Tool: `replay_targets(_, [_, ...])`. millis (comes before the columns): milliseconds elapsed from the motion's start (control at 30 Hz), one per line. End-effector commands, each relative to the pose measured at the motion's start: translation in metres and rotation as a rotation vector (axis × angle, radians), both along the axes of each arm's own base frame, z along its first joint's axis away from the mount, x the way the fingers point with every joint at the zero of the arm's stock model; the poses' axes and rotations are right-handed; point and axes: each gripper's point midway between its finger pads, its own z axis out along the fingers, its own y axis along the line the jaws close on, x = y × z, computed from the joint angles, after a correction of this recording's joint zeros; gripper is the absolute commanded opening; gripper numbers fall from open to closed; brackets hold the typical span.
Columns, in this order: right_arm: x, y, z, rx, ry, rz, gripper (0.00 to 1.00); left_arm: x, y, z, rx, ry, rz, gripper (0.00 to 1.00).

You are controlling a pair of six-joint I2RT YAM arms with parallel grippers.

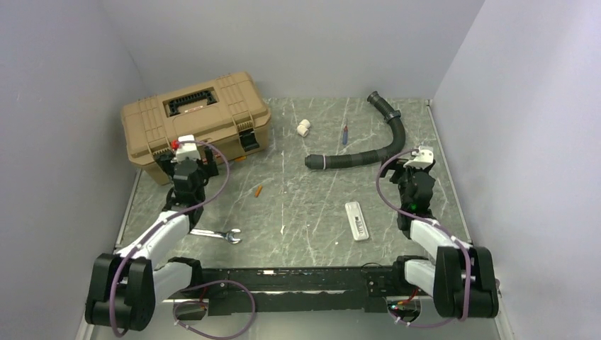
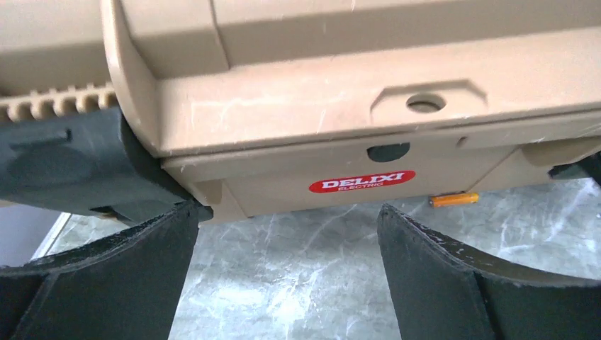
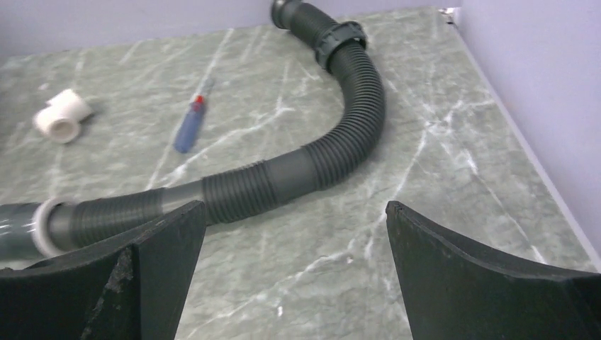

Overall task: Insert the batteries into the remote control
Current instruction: Pick up the remote control from the center of the board.

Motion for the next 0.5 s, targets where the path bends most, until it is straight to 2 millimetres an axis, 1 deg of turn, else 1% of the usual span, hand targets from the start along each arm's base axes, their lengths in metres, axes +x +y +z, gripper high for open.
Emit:
replay_targets(0, [-0.013, 0.024, 0.007, 0.085, 0.040, 0.110, 1.00, -0.003, -0.007, 0.025, -0.145, 0.042, 0.029, 0.99])
replay_targets(33, [-0.018, 0.025, 0.013, 0.127, 0.026, 0.104, 1.00, -0.007, -0.007, 0.027, -0.169, 0.043, 0.036, 0.99])
replay_targets(100, [-0.025, 0.020, 0.025, 0.190, -0.014, 0.053, 1.00, -0.016, -0.007, 0.034, -0.225, 0.026, 0.058, 0.99])
replay_targets(167, [-0.031, 0.011, 0.038, 0.259, -0.041, -0.018, 1.00, -0.024, -0.012, 0.040, -0.272, 0.005, 0.036, 0.99])
replay_targets(233, [-0.035, 0.000, 0.041, 0.332, -0.020, -0.107, 1.00, -0.031, -0.021, 0.042, -0.314, 0.002, -0.007, 0.99])
replay_targets(300, [-0.038, -0.008, 0.038, 0.390, 0.040, -0.193, 1.00, -0.040, -0.024, 0.035, -0.347, 0.028, -0.007, 0.99])
replay_targets(367, [-0.040, -0.004, 0.038, 0.392, 0.116, -0.183, 1.00, -0.052, -0.020, 0.026, -0.391, 0.074, 0.043, 0.99])
replay_targets(467, [-0.042, 0.005, 0.030, 0.406, 0.232, -0.159, 1.00, -0.062, -0.019, 0.030, -0.393, 0.100, 0.049, 0.99])
